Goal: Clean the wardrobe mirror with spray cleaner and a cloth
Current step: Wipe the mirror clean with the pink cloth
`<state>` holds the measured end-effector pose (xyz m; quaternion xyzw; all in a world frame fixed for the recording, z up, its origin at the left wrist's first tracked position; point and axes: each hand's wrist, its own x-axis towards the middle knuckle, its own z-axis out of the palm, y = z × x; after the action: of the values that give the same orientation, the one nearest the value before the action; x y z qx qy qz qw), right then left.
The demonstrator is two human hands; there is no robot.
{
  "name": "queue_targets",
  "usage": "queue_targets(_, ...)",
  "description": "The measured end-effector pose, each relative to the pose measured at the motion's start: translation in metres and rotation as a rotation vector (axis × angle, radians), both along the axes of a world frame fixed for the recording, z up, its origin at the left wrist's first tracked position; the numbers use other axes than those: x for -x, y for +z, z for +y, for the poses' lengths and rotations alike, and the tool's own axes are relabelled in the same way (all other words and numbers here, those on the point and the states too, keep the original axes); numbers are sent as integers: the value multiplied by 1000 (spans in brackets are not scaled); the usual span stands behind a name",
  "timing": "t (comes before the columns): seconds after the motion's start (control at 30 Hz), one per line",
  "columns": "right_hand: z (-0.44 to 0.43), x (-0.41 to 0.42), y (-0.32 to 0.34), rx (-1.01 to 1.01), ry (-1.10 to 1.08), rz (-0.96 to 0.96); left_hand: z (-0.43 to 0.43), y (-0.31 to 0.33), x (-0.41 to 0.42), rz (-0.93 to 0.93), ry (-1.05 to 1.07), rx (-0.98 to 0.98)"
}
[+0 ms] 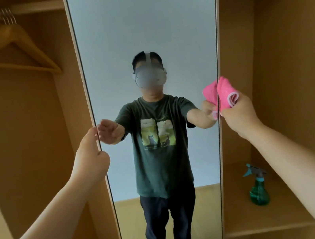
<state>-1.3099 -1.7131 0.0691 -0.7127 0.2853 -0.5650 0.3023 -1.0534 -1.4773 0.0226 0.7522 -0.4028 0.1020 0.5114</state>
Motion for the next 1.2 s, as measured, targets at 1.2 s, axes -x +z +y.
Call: queue_targets(1.2, -1, 5, -124, -26, 18, 125, 11, -172, 29, 210, -134, -257)
